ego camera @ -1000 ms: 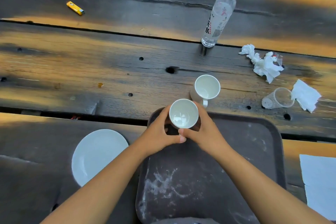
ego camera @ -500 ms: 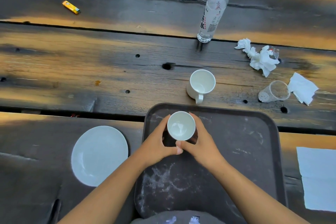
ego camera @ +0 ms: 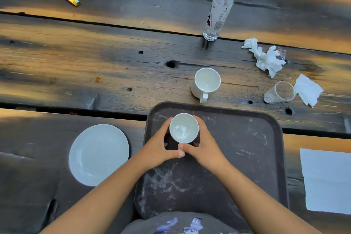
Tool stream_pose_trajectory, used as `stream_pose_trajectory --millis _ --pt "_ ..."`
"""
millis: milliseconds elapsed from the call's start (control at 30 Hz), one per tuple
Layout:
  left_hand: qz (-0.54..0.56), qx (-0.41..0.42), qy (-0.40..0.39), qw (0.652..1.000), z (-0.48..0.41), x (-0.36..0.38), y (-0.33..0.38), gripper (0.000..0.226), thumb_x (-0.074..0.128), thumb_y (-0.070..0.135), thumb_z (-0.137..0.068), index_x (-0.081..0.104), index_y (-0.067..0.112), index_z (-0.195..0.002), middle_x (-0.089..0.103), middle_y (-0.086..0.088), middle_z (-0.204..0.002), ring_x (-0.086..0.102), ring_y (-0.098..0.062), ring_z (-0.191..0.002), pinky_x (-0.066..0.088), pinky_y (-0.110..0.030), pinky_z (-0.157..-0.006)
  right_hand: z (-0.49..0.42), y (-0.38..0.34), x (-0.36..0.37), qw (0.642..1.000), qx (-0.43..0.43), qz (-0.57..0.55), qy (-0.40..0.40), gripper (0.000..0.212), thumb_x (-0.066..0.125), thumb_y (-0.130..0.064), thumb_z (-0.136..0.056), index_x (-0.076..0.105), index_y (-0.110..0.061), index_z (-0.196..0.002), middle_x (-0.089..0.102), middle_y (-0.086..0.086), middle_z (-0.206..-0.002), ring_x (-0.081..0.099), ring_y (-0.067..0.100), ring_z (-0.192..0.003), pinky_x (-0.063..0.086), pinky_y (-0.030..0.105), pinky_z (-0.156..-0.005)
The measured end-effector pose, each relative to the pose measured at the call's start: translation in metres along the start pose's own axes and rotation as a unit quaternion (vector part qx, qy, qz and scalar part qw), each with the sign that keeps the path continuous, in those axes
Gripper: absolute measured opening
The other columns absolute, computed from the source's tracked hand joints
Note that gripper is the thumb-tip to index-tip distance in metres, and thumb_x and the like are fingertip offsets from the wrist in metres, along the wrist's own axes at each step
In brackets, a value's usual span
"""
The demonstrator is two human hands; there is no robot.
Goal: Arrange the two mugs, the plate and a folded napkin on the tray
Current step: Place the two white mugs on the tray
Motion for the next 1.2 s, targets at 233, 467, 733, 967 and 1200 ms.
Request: stream_pose_trajectory --millis 233,467,733,967,1200 --pt "-0.006 -0.002 0.004 1.0 -0.0001 -0.0011 -0.0001 0.094 0.087 0.035 -0.074 0.025 0.071 -0.135 0.041 0.046 -0.134 0.038 0.025 -0.123 0.041 -0.02 -0.092 -0.0013 -0.0007 0.0011 1.0 -0.004 0.002 -0.007 0.084 0.083 -0.026 -0.073 0.038 -0.042 -0.143 0.05 -0.02 -0.14 0.044 0.012 -0.138 0.041 0.049 -0.114" --pt "-0.019 0.002 0.013 1.0 0.001 -0.0003 0.0008 0.093 0.086 0.038 -0.074 0.023 0.072 -0.134 0.04 0.05 -0.132 0.037 0.027 -0.122 0.039 -0.015 -0.09 -0.0027 0.0002 0.0002 1.0 -0.005 0.005 -0.019 0.085 0.084 -0.025 -0.076 0.036 -0.04 -0.145 0.048 -0.018 -0.143 0.043 0.012 -0.139 0.04 0.049 -0.114" --pt "-0.031 0.003 0.014 0.999 0.0015 -0.0017 0.0028 0.093 0.086 0.037 -0.075 0.021 0.077 -0.129 0.039 0.053 -0.129 0.035 0.029 -0.122 0.037 -0.007 -0.088 -0.0039 -0.0011 -0.0008 1.0 -0.011 0.014 -0.017 0.084 0.084 -0.022 -0.077 0.037 -0.04 -0.144 0.049 -0.018 -0.142 0.045 0.011 -0.137 0.041 0.047 -0.114" --pt "-0.032 0.001 0.015 0.999 0.0009 -0.0005 0.0001 0.093 0.086 0.038 -0.075 0.021 0.076 -0.13 0.037 0.055 -0.129 0.034 0.03 -0.121 0.036 -0.009 -0.091 -0.0036 -0.003 -0.0019 1.0 -0.011 0.023 -0.017 0.085 0.085 -0.023 -0.077 0.037 -0.039 -0.145 0.049 -0.017 -0.143 0.045 0.01 -0.137 0.042 0.047 -0.113" --pt "-0.035 -0.001 0.015 0.999 0.001 -0.0002 -0.0009 0.094 0.086 0.038 -0.075 0.021 0.075 -0.131 0.035 0.055 -0.13 0.034 0.03 -0.122 0.037 -0.008 -0.088 -0.0038 -0.0055 -0.0028 0.999 -0.016 0.033 -0.012 0.082 0.084 -0.023 -0.076 0.039 -0.045 -0.141 0.049 -0.026 -0.138 0.045 0.004 -0.134 0.043 0.044 -0.113"
Point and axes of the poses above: each hand's wrist, its own z-axis away from the middle knuckle, its own x-axis out of the palm, y = z × x, the point moved 8 cm from there along -z, towards the middle knuckle
